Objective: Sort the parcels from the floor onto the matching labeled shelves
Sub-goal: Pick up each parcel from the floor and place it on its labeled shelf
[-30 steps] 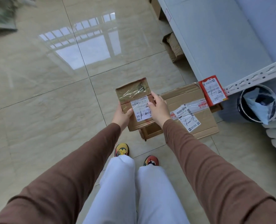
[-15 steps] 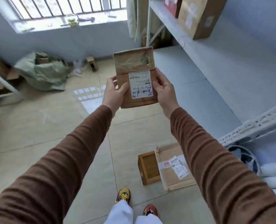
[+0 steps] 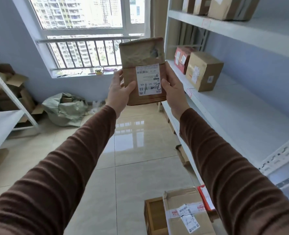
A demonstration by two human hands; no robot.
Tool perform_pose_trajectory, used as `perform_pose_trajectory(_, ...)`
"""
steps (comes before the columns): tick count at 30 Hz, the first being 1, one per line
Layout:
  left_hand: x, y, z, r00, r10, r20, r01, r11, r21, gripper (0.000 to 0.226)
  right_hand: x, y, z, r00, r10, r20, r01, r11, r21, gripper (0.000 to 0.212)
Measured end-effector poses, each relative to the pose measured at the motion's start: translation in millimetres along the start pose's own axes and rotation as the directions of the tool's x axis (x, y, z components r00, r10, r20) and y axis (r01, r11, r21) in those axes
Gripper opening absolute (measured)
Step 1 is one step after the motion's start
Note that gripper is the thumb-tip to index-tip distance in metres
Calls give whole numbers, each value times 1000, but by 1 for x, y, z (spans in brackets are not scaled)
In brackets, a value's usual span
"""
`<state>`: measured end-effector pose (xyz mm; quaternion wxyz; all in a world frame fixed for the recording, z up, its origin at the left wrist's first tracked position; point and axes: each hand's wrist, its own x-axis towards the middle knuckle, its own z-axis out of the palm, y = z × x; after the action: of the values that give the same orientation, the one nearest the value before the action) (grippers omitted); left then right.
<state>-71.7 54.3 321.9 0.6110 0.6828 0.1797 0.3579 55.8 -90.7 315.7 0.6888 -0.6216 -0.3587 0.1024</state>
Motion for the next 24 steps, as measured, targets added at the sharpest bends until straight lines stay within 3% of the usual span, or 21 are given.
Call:
perform_pose_trajectory(9,9,10,-3,999,25,24,-25,1000,-11,53,10,-7,4,999,-43,-14,43,999,23,63)
perform_pose_trajectory(18,7,5,-17,999,15,36,-15,1000,-3,73,11,2,13,999,-48,-19,48,998,46,62)
perform_pose_trajectory(24,17,-11,-49,999,3,40,-1,999,-49,65,20,14,47,999,-36,-14,36,998,46,56)
